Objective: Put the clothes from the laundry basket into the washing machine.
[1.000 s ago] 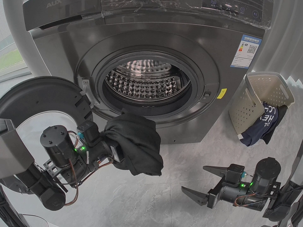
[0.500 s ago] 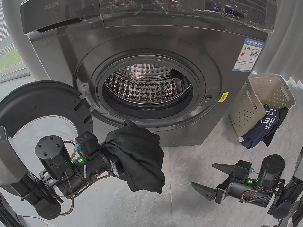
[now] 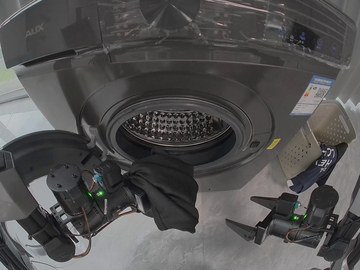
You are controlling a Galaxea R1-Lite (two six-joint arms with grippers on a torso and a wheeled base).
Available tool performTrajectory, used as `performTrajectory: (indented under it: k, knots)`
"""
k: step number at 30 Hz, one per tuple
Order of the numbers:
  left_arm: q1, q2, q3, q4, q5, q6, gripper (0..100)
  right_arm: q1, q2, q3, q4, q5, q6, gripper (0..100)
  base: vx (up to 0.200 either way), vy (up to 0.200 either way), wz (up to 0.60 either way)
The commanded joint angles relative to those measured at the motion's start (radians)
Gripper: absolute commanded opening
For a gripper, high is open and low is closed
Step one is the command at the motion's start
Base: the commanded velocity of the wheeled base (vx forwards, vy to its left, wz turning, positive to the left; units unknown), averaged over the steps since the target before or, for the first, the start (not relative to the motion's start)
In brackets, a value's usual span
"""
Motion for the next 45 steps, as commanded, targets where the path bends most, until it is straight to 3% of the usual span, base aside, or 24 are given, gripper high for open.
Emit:
performTrajectory:
  k: [1,5,10,17,22,31,45]
  knots:
    - [-0.002,0.029,-0.012,0.0,0.001,-0.005,0,0.002,0.004,0.001,0.0,0.001,0.0,100,0.0,0.0,0.0]
    - [-0.039,0.063,-0.04,0.0,0.011,-0.005,0,0.022,0.006,0.006,0.001,-0.002,0.0,100,0.0,0.0,0.0]
    - [-0.038,0.156,-0.199,0.001,0.073,-0.017,0,0.03,0.032,0.006,0.0,-0.002,0.0,100,0.0,0.0,0.0]
    - [-0.031,0.288,-0.307,0.001,0.074,-0.021,0,0.047,0.043,0.006,0.0,-0.002,0.002,100,0.0,0.0,0.0]
    - [-0.001,0.416,-0.521,0.011,0.094,-0.021,0,0.059,0.053,0.005,0.0,-0.002,0.002,100,0.0,0.0,0.0]
    - [0.027,0.528,-0.702,0.07,0.097,-0.02,0,0.059,0.055,0.006,0.0,-0.002,0.002,100,0.0,0.0,0.0]
    - [0.107,0.634,-1.173,0.363,0.125,-0.02,0,0.081,0.076,0.001,0.0,-0.003,0.003,100,0.0,0.0,0.0]
